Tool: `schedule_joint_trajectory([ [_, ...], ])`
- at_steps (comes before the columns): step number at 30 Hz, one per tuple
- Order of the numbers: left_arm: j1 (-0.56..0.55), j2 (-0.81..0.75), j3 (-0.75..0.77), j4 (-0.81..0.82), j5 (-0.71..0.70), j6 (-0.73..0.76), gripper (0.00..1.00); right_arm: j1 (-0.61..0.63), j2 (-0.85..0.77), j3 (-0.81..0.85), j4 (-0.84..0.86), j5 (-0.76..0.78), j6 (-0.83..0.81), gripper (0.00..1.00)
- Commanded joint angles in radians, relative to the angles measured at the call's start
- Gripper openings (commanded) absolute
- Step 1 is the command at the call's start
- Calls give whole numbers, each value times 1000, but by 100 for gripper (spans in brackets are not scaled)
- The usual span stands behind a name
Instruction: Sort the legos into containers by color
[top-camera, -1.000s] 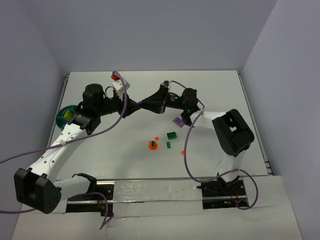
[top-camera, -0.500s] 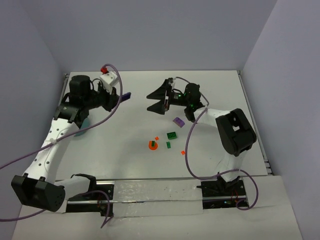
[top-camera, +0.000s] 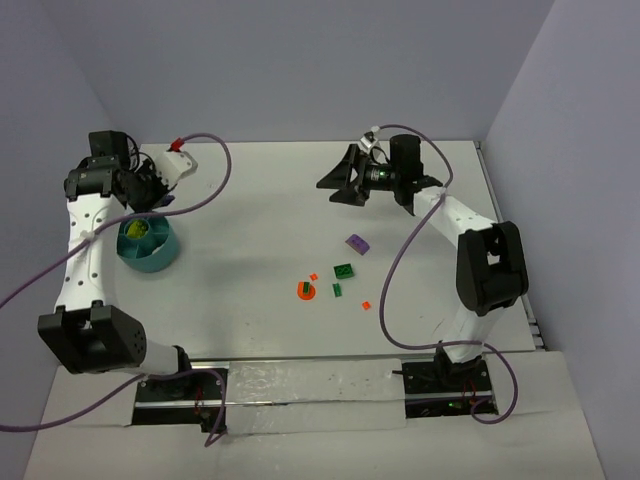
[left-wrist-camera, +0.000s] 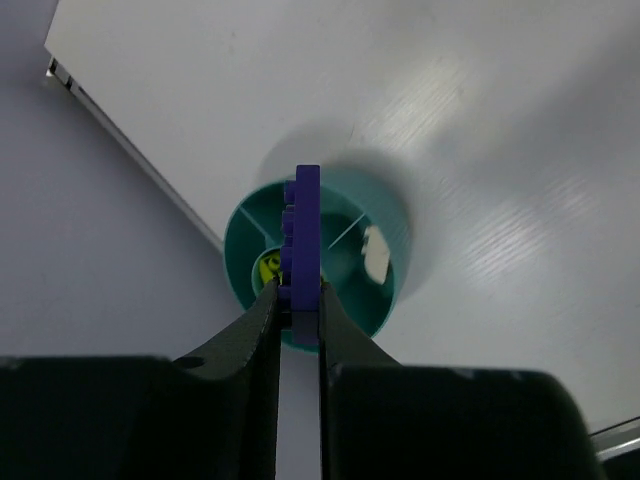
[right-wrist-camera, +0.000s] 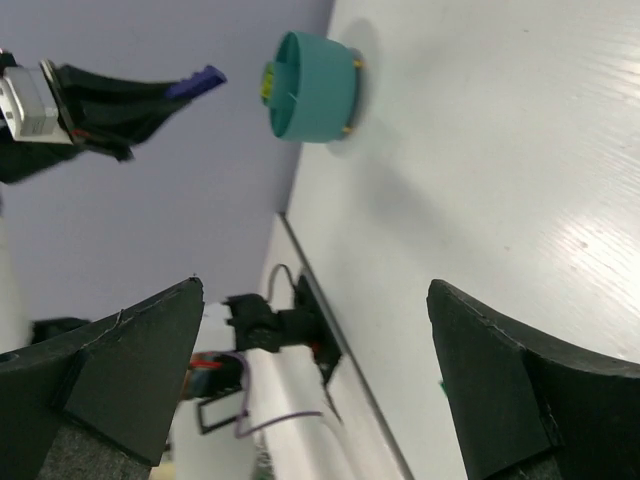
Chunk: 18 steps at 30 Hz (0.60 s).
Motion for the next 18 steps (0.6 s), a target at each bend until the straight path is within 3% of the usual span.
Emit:
schedule_joint_trajectory([
  [1, 13, -28, 8, -33, -130, 330, 11, 4, -62, 73, -229, 57, -247, 100],
  [5, 35, 10, 47, -77, -113, 560, 13, -1, -57, 76, -234, 50, -250, 100],
  [10, 36, 122, 171, -184, -149, 666, 17, -4, -51, 72, -232, 37, -247, 100],
  [18, 39, 145, 109, -137, -141, 900, 17, -15, -51, 47, -207, 21, -225, 100],
])
